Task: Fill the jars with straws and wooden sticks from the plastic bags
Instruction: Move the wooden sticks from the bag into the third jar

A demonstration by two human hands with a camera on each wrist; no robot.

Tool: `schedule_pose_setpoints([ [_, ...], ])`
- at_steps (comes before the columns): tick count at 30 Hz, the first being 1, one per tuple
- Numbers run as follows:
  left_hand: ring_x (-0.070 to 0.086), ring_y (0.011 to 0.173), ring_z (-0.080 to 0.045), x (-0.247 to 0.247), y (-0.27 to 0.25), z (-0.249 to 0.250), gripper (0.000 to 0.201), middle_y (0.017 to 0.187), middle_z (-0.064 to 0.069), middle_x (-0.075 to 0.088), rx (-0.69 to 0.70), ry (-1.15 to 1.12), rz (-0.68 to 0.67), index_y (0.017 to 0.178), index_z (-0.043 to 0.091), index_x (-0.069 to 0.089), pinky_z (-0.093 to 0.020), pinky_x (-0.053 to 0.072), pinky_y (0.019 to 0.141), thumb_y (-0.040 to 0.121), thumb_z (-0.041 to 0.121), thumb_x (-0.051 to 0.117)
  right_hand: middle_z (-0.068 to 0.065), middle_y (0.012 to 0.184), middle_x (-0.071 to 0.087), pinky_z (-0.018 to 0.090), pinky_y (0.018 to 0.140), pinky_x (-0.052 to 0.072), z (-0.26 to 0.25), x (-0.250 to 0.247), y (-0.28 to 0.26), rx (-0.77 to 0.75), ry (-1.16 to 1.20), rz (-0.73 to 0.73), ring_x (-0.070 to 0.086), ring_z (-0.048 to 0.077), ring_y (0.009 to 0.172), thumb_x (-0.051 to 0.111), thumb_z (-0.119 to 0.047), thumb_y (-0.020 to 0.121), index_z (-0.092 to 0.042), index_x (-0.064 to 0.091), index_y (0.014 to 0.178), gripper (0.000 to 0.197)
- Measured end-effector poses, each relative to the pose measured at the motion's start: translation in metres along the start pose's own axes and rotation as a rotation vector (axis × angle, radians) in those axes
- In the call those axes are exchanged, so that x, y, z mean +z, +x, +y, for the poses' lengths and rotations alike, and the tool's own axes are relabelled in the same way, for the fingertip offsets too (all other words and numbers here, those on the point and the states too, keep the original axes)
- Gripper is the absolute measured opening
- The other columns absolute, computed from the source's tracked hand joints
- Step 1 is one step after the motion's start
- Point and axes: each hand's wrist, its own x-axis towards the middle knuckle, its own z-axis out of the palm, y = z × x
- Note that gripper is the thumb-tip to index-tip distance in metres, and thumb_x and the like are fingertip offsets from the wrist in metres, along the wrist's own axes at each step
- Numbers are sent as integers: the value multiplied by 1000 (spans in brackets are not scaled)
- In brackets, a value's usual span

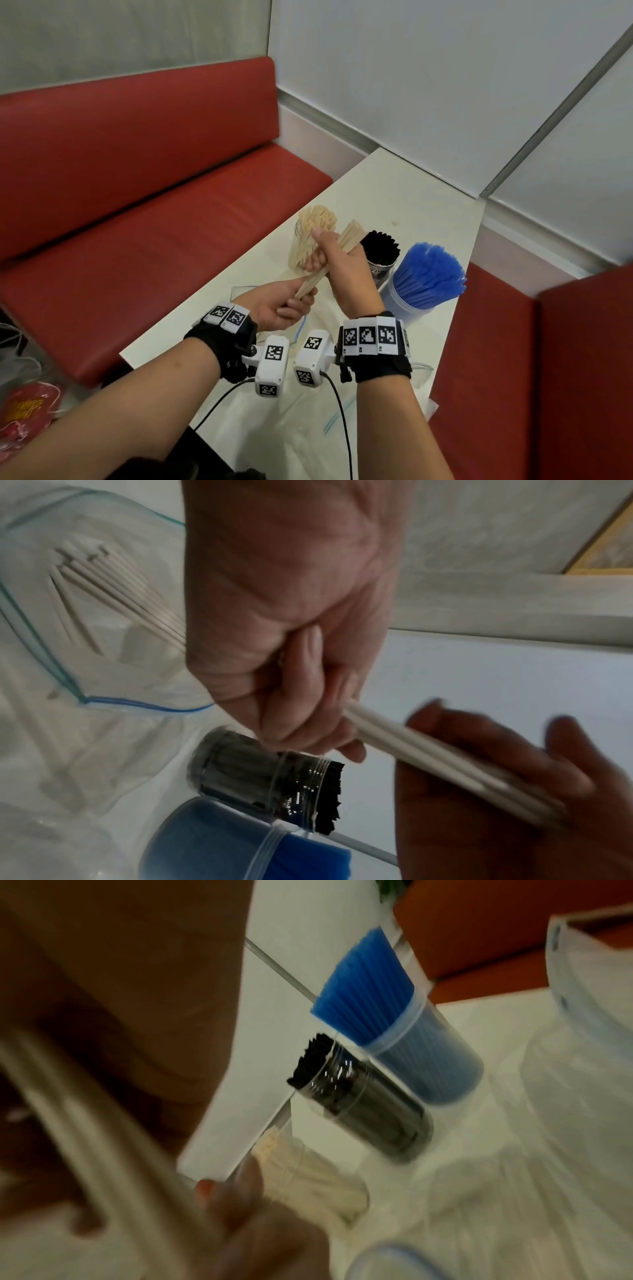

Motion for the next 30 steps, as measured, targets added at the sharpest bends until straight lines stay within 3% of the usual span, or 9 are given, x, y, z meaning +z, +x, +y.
schedule_pose_setpoints([
  [4, 24, 30, -1, -18, 0, -1, 37, 55, 3, 35, 2, 203, 113, 74, 11, 47, -14, 15, 23, 100, 37, 47, 9, 79, 72, 38, 74, 55, 1, -28, 4, 161, -442, -256, 64, 17, 74, 69, -30, 92, -18, 73, 70, 26],
  [7, 24, 32, -3, -33, 5, 3, 40, 57, 2, 36, 45, 292, 231, 74, 11, 46, -14, 15, 25, 100, 41, 48, 13, 87, 77, 29, 67, 61, -9, -45, 19, 342, -384, -320, 71, 23, 70, 76, -14, 87, -5, 79, 87, 10],
  [11, 45, 42, -14, -42, 21, 5, 42, 60, -7, 51, 134, 404, 451, 77, 5, 54, -20, 36, 38, 105, 35, 43, 18, 90, 77, 23, 65, 61, -20, -48, 55, 417, -465, -284, 75, 25, 72, 77, -6, 85, 5, 76, 96, 16],
  [14, 62, 62, -27, -50, 32, 4, 38, 75, -16, 63, 147, 894, 642, 86, -2, 64, -32, 53, 60, 103, 27, 46, 21, 94, 77, 24, 70, 61, -32, -50, 93, 394, -547, -229, 75, 28, 77, 75, -6, 86, 8, 74, 102, 20],
  [17, 65, 99, -32, -63, 39, 1, 26, 95, -15, 65, 146, 1446, 726, 89, 1, 63, -36, 49, 83, 99, 21, 50, 25, 97, 75, 30, 78, 63, -40, -49, 129, 341, -574, -103, 75, 30, 80, 74, -6, 87, 9, 71, 104, 23],
  [21, 53, 121, -29, -75, 53, -9, 39, 133, -12, 50, 20, 1693, 751, 130, 6, 49, -33, 44, 99, 95, 21, 54, 23, 91, 75, 37, 81, 63, -35, -46, 154, 237, -651, 46, 76, 32, 78, 70, -5, 87, 9, 72, 100, 19],
  [23, 46, 124, -31, -79, 59, -15, 47, 136, -12, 41, -24, 1793, 782, 135, 7, 42, -36, 43, 101, 94, 23, 55, 20, 85, 76, 36, 81, 62, -25, -45, 159, 214, -706, 56, 76, 32, 78, 69, -7, 87, 5, 73, 98, 17],
  [27, 41, 123, -28, -85, 65, -22, 41, 135, -8, 36, -17, 1898, 870, 131, 8, 42, -36, 47, 98, 92, 13, 53, 17, 81, 76, 15, 53, 52, 7, -40, 159, 245, -820, 46, 73, 21, 63, 67, -12, 88, -1, 73, 98, 16],
  [30, 43, 123, -25, -89, 64, -24, 40, 134, -7, 40, 22, 1942, 903, 130, 9, 41, -33, 48, 96, 92, 11, 53, 18, 85, 76, 28, 65, 59, 32, -35, 160, 278, -857, 67, 72, 24, 70, 67, -15, 89, 1, 71, 99, 20],
])
